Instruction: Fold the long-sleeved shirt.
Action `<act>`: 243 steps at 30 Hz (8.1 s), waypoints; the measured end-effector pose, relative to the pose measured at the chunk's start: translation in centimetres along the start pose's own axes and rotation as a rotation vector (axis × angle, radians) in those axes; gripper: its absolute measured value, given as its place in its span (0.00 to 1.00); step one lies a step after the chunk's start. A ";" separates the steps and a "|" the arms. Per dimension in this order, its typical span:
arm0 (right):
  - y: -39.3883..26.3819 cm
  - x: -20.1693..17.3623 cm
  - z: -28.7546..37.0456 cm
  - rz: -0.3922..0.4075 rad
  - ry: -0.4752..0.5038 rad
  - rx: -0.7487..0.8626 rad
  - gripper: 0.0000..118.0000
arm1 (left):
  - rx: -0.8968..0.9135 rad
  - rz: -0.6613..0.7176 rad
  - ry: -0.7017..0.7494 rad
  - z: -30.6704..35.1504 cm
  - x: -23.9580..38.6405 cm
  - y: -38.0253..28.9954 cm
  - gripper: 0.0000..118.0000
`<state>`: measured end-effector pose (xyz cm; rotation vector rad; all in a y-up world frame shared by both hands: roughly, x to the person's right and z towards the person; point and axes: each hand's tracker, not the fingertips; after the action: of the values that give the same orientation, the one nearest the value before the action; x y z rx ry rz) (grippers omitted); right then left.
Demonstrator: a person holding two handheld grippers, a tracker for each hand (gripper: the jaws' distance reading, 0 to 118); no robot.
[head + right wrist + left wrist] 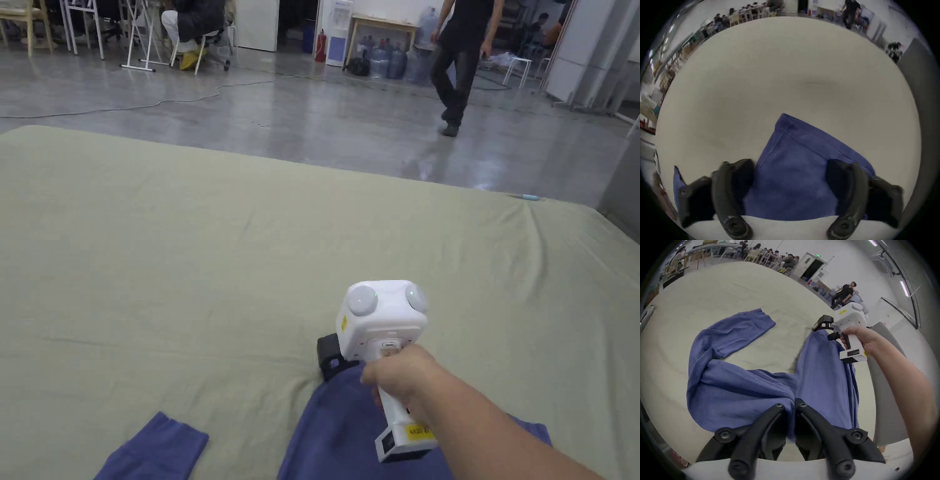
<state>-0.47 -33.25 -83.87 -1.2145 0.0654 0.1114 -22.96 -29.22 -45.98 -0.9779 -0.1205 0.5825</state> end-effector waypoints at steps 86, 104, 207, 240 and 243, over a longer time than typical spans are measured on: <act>-33.3 15.8 28.5 0.004 -0.012 0.348 0.00 | 0.065 -0.614 0.122 9.9 9.6 8.3 0.01; -48.9 12.3 21.3 0.011 0.043 -0.030 0.00 | -0.317 -0.729 0.248 7.7 -0.3 -6.0 0.01; -44.4 8.2 23.8 -0.105 0.242 0.527 0.00 | -0.030 -0.486 0.079 5.7 11.8 7.9 0.00; -44.8 10.0 22.1 -0.192 0.241 0.461 0.00 | -0.090 -0.433 0.174 6.9 2.2 -2.9 0.00; -44.8 10.2 21.9 -0.198 0.241 0.454 0.00 | -0.172 -0.384 0.078 6.1 1.4 -2.3 0.00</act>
<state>14.85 -27.61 -35.67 -0.7698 0.1707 -0.2154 -22.96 -24.90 -40.84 -1.1083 -0.2853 0.1827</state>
